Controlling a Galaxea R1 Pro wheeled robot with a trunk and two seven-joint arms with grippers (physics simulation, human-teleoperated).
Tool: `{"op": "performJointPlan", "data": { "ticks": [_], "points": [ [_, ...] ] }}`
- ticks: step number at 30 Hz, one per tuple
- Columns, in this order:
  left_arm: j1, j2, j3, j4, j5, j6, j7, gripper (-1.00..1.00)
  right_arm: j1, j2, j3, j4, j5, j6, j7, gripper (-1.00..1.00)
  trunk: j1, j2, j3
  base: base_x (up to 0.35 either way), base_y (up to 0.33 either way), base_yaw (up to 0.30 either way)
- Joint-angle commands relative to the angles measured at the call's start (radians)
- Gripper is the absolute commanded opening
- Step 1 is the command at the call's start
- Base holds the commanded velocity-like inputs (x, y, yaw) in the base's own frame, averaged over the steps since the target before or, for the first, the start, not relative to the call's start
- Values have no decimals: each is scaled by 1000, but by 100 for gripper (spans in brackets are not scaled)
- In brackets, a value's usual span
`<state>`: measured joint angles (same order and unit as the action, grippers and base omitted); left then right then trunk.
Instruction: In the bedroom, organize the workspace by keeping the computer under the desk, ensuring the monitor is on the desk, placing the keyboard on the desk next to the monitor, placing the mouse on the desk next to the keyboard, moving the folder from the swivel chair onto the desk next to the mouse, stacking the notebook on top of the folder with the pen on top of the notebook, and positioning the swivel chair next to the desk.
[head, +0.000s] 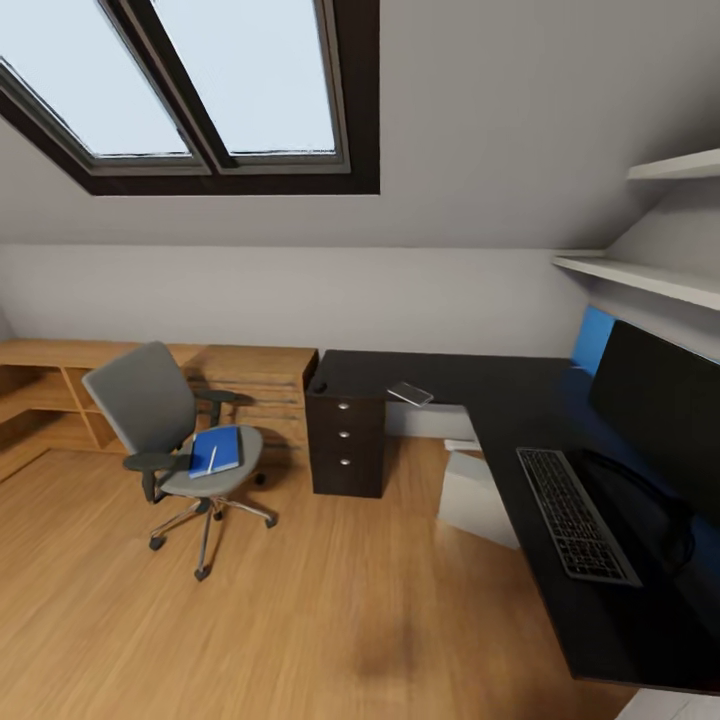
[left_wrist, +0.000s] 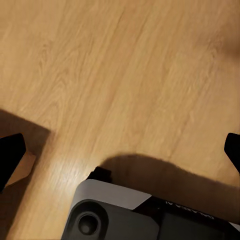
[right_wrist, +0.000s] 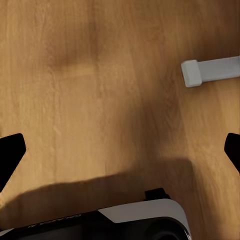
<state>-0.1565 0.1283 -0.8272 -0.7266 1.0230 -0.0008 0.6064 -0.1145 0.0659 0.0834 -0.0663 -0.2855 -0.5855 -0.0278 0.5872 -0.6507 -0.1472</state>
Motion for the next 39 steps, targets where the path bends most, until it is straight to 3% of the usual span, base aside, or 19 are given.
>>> {"op": "performJointPlan", "data": {
  "ticks": [1, 23, 32, 36, 39],
  "points": [
    [-2, 2, -6, -2, 5, 0, 7, 100, -1, 0, 9, 1, -8, -4, -3, 100, 1, -1, -2, 297, 193, 0],
    [-2, 0, -7, -2, 4, -1, 7, 100, -1, 0, 9, 0, -8, -3, -3, 100, 1, -1, -2, 298, 210, 0],
    [-2, -1, -9, -1, 3, -1, 7, 100, -1, 0, 9, 1, -8, -3, -3, 100, 1, -1, -2, 316, 56, 0],
    [-2, -1, -8, 0, -43, -2, 9, 100, -1, 3, 10, 0, -6, -5, -2, 100, 1, -1, -2, 323, 1, 0],
    [-2, -1, -8, -1, -58, -2, 9, 100, -1, 3, 10, -6, -6, -7, -2, 100, 1, -1, -2, 324, 0, 0]
  ]
}}
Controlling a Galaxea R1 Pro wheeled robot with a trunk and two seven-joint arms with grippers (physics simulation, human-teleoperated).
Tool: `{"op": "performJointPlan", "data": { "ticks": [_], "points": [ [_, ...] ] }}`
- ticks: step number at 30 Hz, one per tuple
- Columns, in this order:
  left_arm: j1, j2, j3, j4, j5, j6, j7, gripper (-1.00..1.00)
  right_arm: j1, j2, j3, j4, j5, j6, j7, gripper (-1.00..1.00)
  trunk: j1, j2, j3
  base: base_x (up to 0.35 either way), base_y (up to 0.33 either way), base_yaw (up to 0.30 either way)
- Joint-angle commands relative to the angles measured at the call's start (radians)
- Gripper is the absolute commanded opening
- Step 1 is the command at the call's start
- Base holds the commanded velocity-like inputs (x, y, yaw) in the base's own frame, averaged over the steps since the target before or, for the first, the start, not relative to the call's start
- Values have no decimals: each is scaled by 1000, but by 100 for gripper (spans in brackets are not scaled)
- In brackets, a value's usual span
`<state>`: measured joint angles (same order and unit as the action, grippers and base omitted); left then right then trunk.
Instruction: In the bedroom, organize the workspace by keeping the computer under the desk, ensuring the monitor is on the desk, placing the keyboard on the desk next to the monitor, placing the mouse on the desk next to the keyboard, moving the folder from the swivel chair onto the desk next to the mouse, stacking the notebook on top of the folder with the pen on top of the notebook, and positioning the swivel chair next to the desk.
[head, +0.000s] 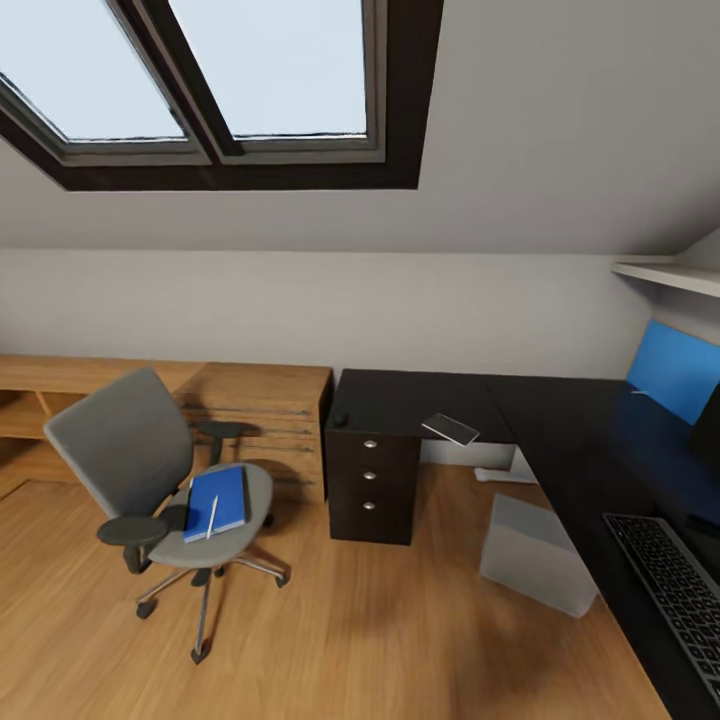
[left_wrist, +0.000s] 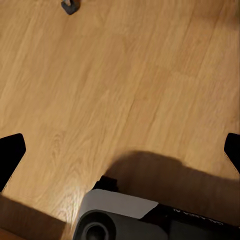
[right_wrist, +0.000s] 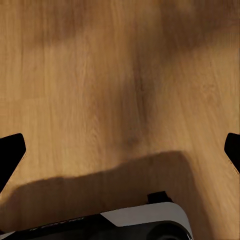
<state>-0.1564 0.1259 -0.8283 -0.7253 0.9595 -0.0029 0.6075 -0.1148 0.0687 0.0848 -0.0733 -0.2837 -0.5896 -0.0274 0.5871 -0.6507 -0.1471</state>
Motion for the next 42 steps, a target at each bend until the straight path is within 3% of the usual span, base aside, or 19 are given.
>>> {"op": "performJointPlan", "data": {
  "ticks": [1, 4, 6, 7, 9, 10, 12, 13, 14, 15, 17, 19, 20, 23, 42],
  "points": [
    [-2, 1, -7, -3, 2, -3, 8, 100, -1, -3, 7, -8, -9, -4, -4, 100, 1, -1, -2, 324, 0, 0],
    [-2, 3, -7, -29, -2, -65, 5, 100, -1, -18, 3, -112, -10, 0, -5, 100, 1, -1, -2, 324, 0, 0],
    [-2, 10, -5, -102, -4, -100, 7, 100, -1, -20, 3, -204, -8, 9, -14, 100, 1, -1, -2, 324, 0, 0],
    [-2, 31, -3, -179, -4, -83, 9, 100, -10, -21, 3, -276, -7, 48, -49, 100, 1, -1, -2, 325, 0, 0],
    [-2, 70, 3, -332, -4, -3, 12, 100, -50, -21, 5, -426, -5, 188, -127, 100, 1, -1, -2, 326, 0, 0],
    [-2, 93, 45, -518, -5, 96, 15, 100, -140, -27, 6, -613, -5, 477, -192, 100, 1, -1, -2, 327, 0, 0],
    [-2, 96, 78, -603, -8, 145, 17, 100, -193, -28, 6, -660, -5, 594, -209, 100, 1, -1, -2, 328, 0, 0],
    [-2, 79, 131, -690, -19, 233, 24, 100, -286, -28, 4, -687, -10, 740, -235, 100, 1, -1, -2, 328, 0, 0],
    [-2, 64, 155, -715, -23, 268, 27, 100, -327, -29, 3, -693, -15, 806, -244, 100, 1, -1, -2, 328, 0, 0],
    [-2, 27, 216, -766, -32, 338, 31, 100, -409, -27, -6, -704, -40, 946, -263, 100, 1, -1, -2, 328, 0, 0],
    [-2, -7, 296, -774, -38, 397, 36, 100, -481, -24, -15, -753, -77, 1050, -285, 100, 1, -1, -2, 328, 0, 0],
    [-2, -10, 305, -735, -58, 401, 36, 100, -485, -26, -16, -783, -81, 1064, -287, 100, 1, -1, -2, 329, 0, 0],
    [-2, -11, 312, -715, -91, 402, 37, 100, -484, -29, -17, -802, -82, 1070, -286, 100, 1, -1, -2, 328, 0, 0],
    [-2, -12, 311, -710, -107, 402, 38, 100, -481, -29, -17, -807, -81, 1072, -286, 100, 1, -1, -3, 329, 0, 0],
    [-2, -18, 301, -701, -108, 402, 45, 100, -449, -29, -15, -836, -75, 1069, -288, 100, 1, -1, -4, 300, 59, 0]
  ]
}}
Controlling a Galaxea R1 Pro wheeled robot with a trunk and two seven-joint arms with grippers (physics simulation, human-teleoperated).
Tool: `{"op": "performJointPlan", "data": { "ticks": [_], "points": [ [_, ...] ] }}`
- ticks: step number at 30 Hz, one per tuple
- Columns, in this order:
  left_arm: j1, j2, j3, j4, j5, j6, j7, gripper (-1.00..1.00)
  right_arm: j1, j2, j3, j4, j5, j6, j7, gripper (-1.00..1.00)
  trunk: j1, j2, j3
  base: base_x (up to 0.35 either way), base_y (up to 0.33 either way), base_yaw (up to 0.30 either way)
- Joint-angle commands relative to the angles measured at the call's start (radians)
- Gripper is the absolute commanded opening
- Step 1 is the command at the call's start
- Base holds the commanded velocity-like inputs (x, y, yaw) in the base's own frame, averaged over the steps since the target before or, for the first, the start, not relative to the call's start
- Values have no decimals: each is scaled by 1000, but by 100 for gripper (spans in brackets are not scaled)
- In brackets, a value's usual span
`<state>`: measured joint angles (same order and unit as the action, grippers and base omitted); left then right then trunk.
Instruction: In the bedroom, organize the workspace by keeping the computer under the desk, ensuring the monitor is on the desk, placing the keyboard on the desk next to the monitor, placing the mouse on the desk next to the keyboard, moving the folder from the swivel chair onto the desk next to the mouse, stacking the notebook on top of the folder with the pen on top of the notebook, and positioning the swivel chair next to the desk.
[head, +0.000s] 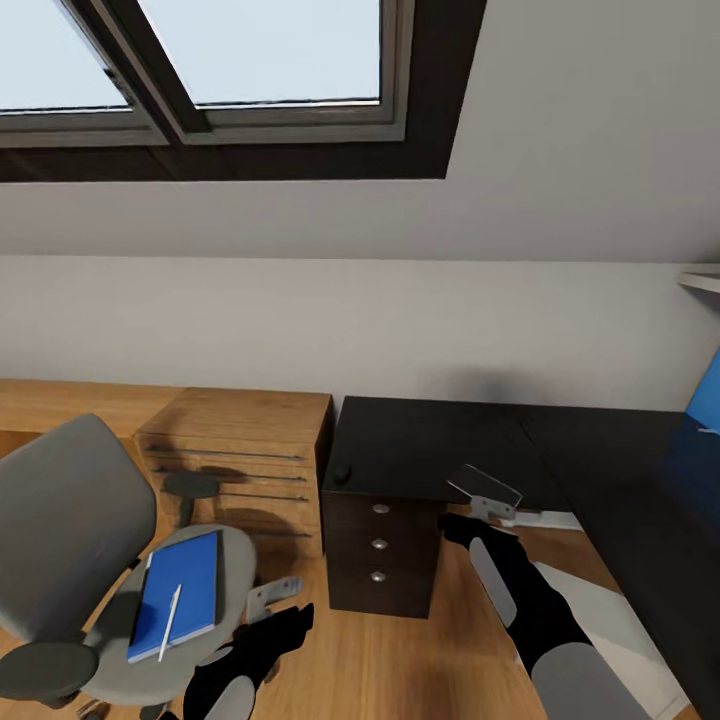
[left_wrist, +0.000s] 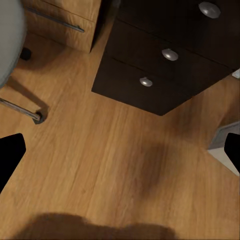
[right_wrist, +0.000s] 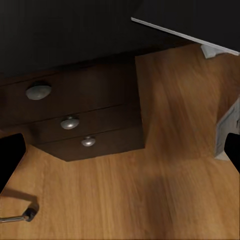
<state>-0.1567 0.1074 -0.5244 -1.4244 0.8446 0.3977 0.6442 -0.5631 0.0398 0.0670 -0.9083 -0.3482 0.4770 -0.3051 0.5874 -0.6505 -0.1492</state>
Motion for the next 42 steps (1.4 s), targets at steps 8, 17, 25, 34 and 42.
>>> {"op": "performJointPlan", "data": {
  "ticks": [8, 17, 25, 34, 42],
  "points": [
    [-1, 0, -38, 9, -11, 0, 21, 100, 13, 4, 16, -7, -5, -4, -9, 100, 1, -2, -2, 24, 3, 129],
    [-1, -1, -108, 9, -24, 0, 66, 100, 19, 5, 117, -4, 25, -23, -11, 100, 1, -2, -2, 245, 0, 269],
    [-1, -3, -152, 12, -23, 0, 69, 100, 34, 5, 143, -1, 62, -41, -12, 100, 1, -2, -4, 318, 0, 145],
    [-1, -3, -154, 12, -25, 0, 70, 100, 43, 5, 234, 1, 88, -43, -12, 100, 1, -2, -4, 322, 67, 5],
    [-1, -2, -159, 12, -25, 1, 72, 100, 44, 6, 256, 2, 86, -67, -6, 100, 1, -2, -4, 143, 80, 0]
  ]
}}
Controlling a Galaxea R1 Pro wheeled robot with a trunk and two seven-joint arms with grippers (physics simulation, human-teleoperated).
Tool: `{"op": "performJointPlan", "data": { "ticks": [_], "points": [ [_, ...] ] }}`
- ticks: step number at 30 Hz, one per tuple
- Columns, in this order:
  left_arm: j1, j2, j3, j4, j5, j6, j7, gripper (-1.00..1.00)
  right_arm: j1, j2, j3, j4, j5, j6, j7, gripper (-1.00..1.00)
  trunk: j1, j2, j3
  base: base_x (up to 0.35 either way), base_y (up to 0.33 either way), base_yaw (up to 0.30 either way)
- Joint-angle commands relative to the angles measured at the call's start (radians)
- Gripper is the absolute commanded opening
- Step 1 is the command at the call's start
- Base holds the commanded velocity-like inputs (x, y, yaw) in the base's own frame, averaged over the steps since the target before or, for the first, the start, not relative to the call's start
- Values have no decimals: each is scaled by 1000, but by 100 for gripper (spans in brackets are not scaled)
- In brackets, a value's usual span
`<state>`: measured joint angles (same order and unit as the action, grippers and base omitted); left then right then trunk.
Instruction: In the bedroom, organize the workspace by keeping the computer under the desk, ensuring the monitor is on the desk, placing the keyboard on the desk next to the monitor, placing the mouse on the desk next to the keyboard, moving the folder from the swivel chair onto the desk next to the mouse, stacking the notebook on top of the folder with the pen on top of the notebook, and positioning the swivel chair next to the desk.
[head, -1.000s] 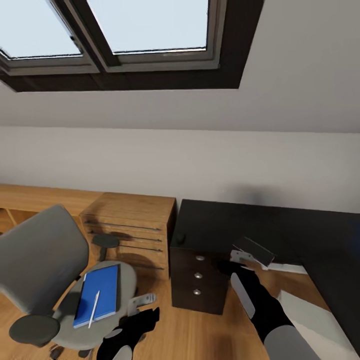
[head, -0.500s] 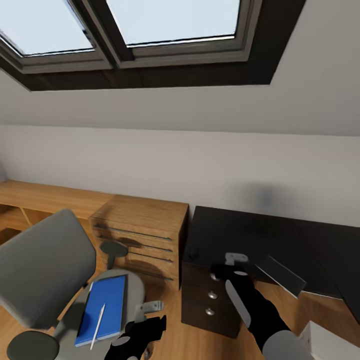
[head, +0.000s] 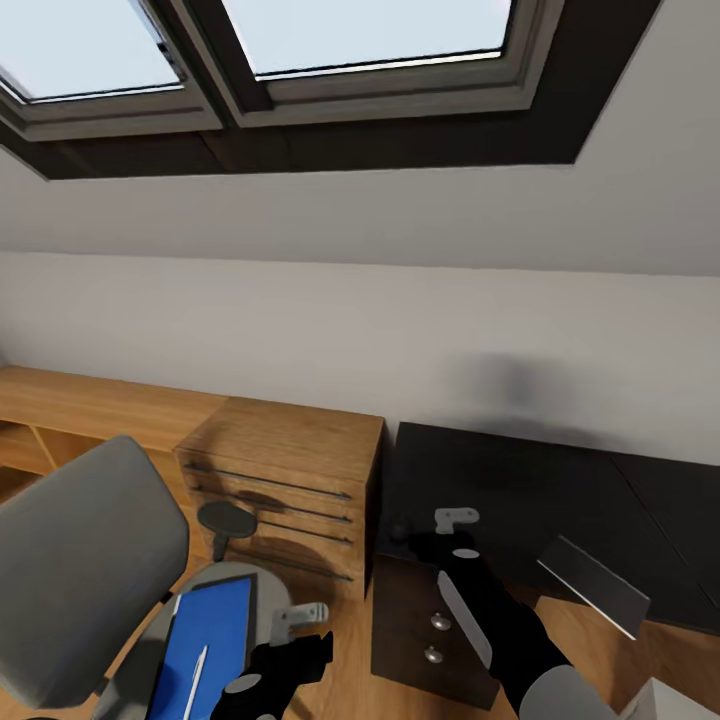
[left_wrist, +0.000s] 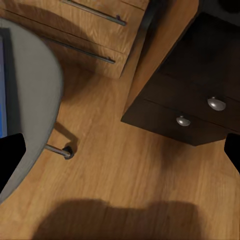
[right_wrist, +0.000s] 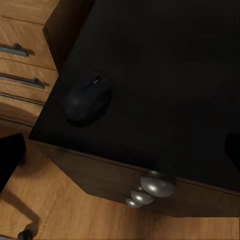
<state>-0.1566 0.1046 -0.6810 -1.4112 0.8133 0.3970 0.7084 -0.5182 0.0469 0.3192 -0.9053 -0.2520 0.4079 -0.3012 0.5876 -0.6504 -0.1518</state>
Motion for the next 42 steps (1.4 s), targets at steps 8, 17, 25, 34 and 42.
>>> {"op": "performJointPlan", "data": {
  "ticks": [8, 17, 25, 34, 42],
  "points": [
    [-1, 1, -2, -2, 5, 2, 9, 100, -1, 1, 4, 0, -9, 0, -13, 100, 0, -2, -2, -109, -128, 125],
    [-1, 1, -2, -3, 6, 2, 10, 100, 0, 0, 4, 2, -9, -30, -14, 100, 0, -2, -2, -18, -32, 192],
    [-1, 1, -1, -8, 6, 1, 6, 100, 0, -2, 4, 4, -6, -36, -10, 100, 0, -2, -2, 250, -1, 10],
    [-1, 9, -4, -83, 7, 0, 53, 100, 2, -1, 21, 181, 44, -208, -10, 100, 0, -2, -2, 81, 0, 0],
    [0, 26, -82, -149, 9, -65, 173, 100, -3, 2, 23, 334, 67, -335, -10, 100, 0, -2, -2, 3, 0, 0]
  ]
}}
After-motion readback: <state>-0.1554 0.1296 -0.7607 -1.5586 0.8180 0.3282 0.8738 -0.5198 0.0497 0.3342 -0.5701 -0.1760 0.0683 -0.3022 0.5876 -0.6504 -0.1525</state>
